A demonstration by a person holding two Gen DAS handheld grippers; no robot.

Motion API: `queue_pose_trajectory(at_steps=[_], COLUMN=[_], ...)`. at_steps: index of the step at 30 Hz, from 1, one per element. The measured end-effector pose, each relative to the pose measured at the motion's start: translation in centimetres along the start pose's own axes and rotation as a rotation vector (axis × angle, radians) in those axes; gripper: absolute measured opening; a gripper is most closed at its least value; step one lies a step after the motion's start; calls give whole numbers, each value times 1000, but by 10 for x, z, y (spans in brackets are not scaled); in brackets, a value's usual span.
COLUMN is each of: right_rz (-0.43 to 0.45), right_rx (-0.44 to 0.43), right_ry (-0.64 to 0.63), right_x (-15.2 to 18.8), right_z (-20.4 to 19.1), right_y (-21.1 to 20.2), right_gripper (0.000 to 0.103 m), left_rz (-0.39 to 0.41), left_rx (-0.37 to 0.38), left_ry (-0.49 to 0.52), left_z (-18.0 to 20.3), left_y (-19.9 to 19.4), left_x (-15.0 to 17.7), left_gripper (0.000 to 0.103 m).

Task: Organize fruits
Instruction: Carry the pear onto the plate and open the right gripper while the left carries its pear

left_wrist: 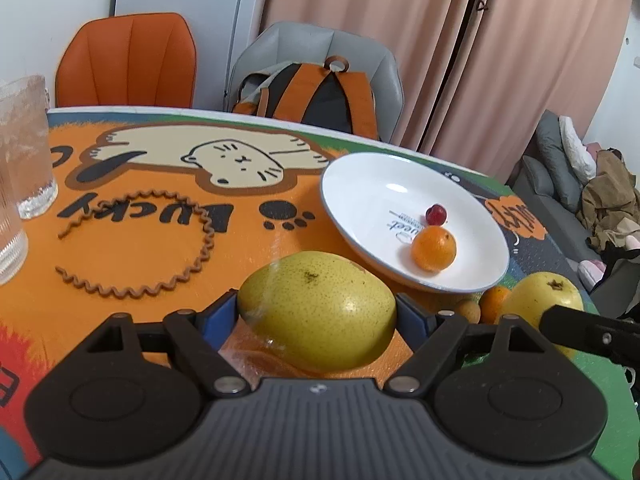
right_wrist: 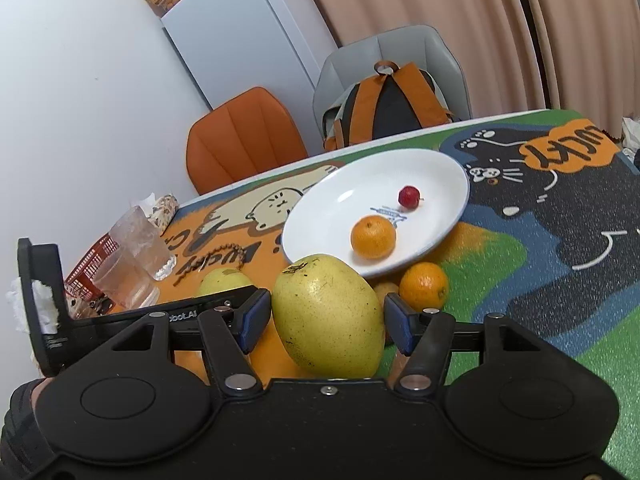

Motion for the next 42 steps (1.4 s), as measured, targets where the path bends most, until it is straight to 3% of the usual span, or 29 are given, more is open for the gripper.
queue_pose_trajectory(at_steps=[20, 42], right_rz=[57, 94], right_rx=[24, 38], right_ry=[9, 46], right_x=[-33, -73], right_z=[16, 49], right_y=[2, 15], right_gripper=[58, 58], left_rz=[55, 20], left_rx=[18, 41], left_ry=[45, 106], left_z=[16, 47], left_y=[-9, 38], left_x=[-30, -63], left_gripper=[81, 81])
Point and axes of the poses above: each gripper's, at about its wrist camera, not at the fingertips, and y roughly the way its jaws point, z to its right, x to its underside, the point moved 7 cm from there along y, roughly the way its jaws point, and after that the axes turned 13 degrees about -z, right-handed, at the moved point
